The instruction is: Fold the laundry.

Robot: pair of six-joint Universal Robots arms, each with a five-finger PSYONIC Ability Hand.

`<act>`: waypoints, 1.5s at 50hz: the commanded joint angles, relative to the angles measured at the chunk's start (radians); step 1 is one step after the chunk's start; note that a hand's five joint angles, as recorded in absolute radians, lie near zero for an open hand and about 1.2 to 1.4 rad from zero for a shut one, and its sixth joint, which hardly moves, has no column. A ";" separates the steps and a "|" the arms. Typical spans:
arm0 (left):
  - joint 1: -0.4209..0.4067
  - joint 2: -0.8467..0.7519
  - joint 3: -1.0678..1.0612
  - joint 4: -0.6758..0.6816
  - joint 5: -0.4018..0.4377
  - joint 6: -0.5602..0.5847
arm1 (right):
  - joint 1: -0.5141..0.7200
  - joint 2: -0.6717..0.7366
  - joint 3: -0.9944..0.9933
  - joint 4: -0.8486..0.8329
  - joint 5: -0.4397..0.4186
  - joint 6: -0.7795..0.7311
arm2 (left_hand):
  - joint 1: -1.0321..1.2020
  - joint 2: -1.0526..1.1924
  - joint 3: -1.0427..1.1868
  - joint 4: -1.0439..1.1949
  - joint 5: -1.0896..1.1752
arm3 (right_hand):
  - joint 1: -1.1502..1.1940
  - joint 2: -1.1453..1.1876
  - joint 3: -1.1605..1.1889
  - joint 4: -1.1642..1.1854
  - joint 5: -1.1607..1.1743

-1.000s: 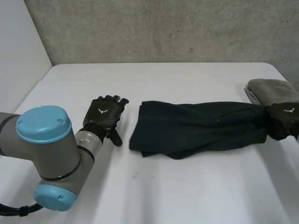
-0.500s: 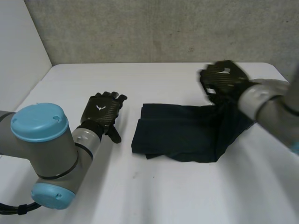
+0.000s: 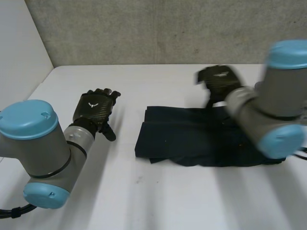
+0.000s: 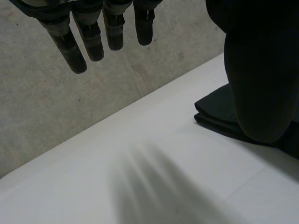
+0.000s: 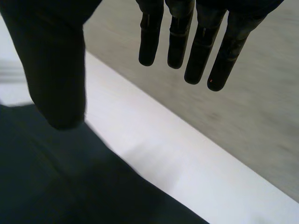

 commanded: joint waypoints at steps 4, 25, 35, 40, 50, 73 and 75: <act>-0.006 -0.003 -0.003 0.000 0.000 0.000 | -0.347 -0.188 0.428 -0.015 -0.260 -0.206 | -0.020 -0.032 -0.040 -0.031 -0.052 | 0.309 0.255 0.255 0.255 0.259; -0.010 -0.014 -0.011 0.000 0.002 0.000 | -0.527 -0.189 0.710 -0.258 -0.353 -0.375 | -0.020 -0.032 -0.040 -0.031 -0.052 | 0.027 -0.026 -0.027 -0.027 -0.023; -0.010 -0.014 -0.013 0.000 0.002 0.000 | -0.524 -0.083 0.686 -0.322 -0.344 -0.393 | -0.020 -0.032 -0.040 -0.031 -0.052 | 0.267 0.214 0.213 0.213 0.217; -0.010 -0.014 -0.013 0.000 0.002 0.000 | -0.524 -0.072 0.660 -0.351 -0.334 -0.387 | -0.020 -0.032 -0.040 -0.031 -0.052 | 0.966 0.912 0.912 0.912 0.916; -0.010 0.003 -0.011 -0.002 0.002 0.002 | -0.427 -0.129 0.453 -0.252 -0.197 -0.458 | -0.020 -0.032 -0.040 -0.031 -0.052 | 0.966 0.912 0.912 0.912 0.916; -0.012 0.017 0.142 -0.002 -0.001 0.000 | 0.245 0.123 0.026 0.026 -0.278 -0.674 | -0.020 -0.032 -0.040 -0.031 -0.052 | 0.217 0.164 0.163 0.164 0.167; -0.020 0.014 0.182 -0.002 -0.001 0.000 | 0.236 0.114 0.024 0.015 -0.291 -0.604 | -0.020 -0.032 -0.040 -0.031 -0.052 | 0.107 0.054 0.053 0.053 0.057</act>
